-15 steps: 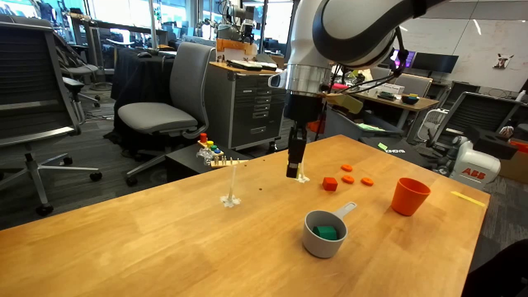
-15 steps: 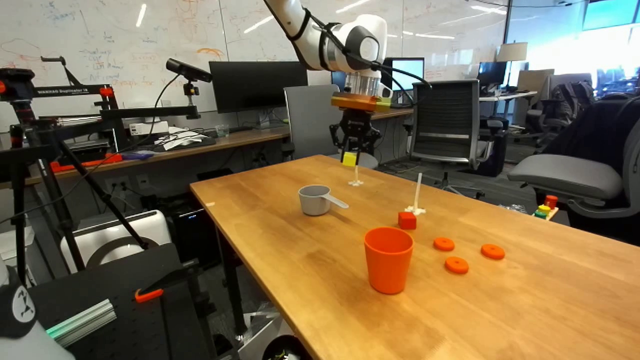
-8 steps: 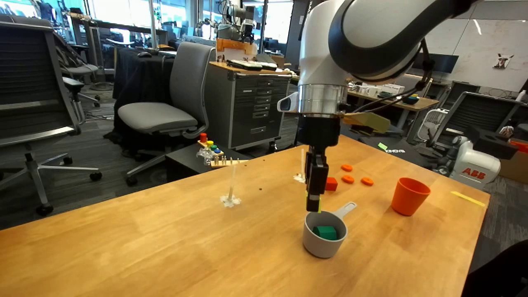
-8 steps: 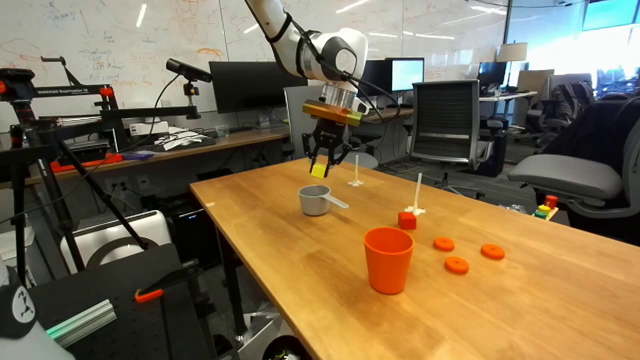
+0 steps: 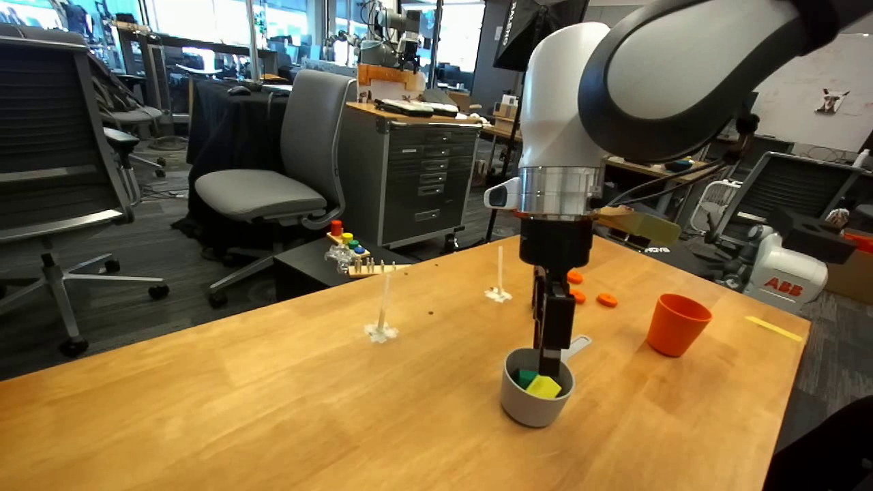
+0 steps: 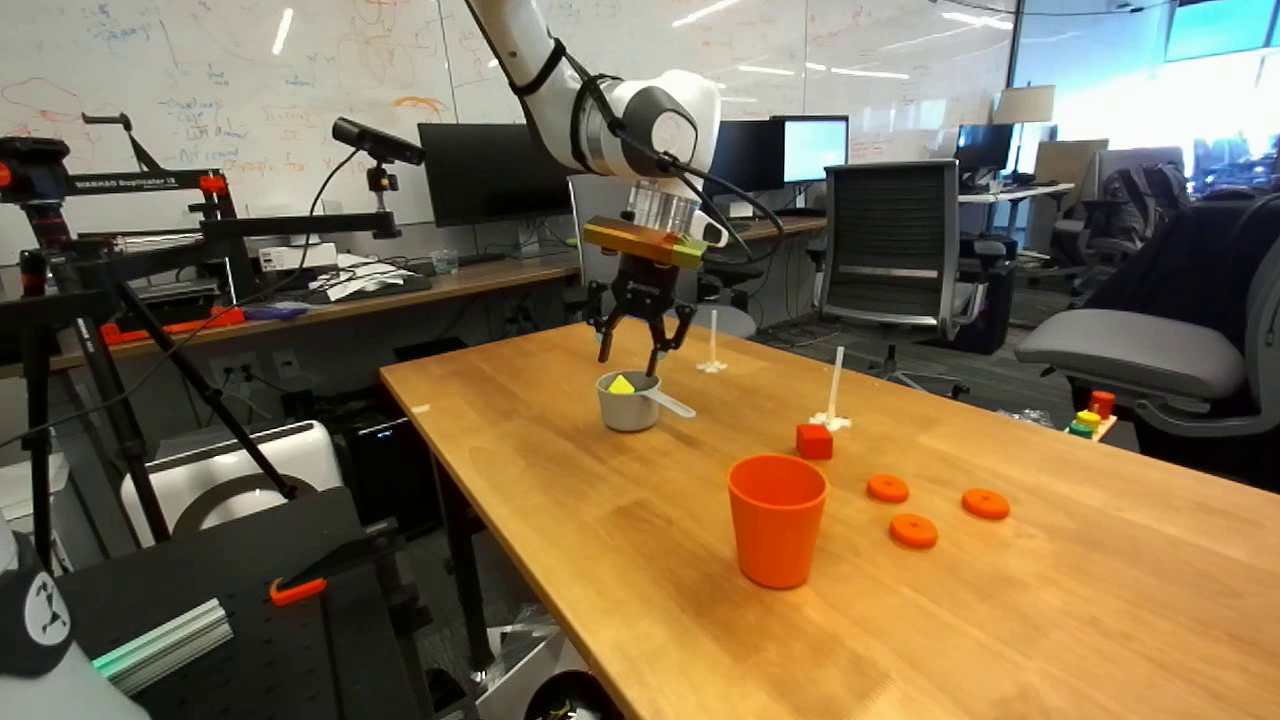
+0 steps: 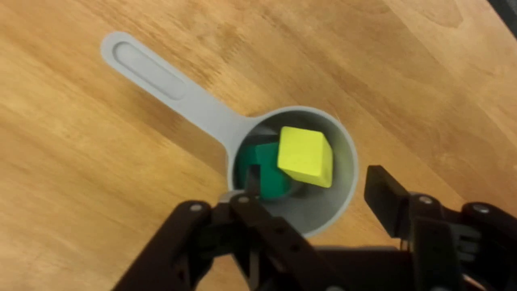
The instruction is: Place the green, yellow and orange blocks inside the grey measuring cup
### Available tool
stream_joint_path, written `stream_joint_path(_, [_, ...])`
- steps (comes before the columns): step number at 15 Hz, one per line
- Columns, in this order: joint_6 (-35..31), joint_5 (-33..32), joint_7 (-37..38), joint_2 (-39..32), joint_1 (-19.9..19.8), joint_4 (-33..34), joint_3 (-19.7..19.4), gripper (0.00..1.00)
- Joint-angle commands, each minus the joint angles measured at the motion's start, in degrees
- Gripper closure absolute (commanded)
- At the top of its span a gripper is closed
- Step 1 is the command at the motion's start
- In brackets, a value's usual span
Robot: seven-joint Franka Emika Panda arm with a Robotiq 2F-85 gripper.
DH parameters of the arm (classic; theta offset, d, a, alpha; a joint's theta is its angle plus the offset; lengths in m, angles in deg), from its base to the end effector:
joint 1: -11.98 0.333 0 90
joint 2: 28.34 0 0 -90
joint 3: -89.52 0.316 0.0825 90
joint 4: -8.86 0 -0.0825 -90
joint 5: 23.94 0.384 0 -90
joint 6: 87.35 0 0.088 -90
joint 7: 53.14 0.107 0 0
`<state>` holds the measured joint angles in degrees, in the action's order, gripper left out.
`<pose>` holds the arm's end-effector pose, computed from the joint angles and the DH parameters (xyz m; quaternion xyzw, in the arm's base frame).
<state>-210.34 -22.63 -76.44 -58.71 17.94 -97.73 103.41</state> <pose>0.5798 0.2036 0.2233 -0.9273 -0.3492 0.1121 0.0744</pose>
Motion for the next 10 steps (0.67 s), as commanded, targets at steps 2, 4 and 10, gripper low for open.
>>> stream_joint_path(2, [-4.97, -10.61, 5.94, 3.2, 2.59, -1.24, -5.49, 0.0])
stream_joint_path(4, [-5.05, -16.14, 8.93, 3.46, 3.17, 0.38, -8.11, 0.0])
stream_joint_path(10, [-0.36, -23.1, 7.35, -2.32, 2.35, 9.68, -10.65, 0.0])
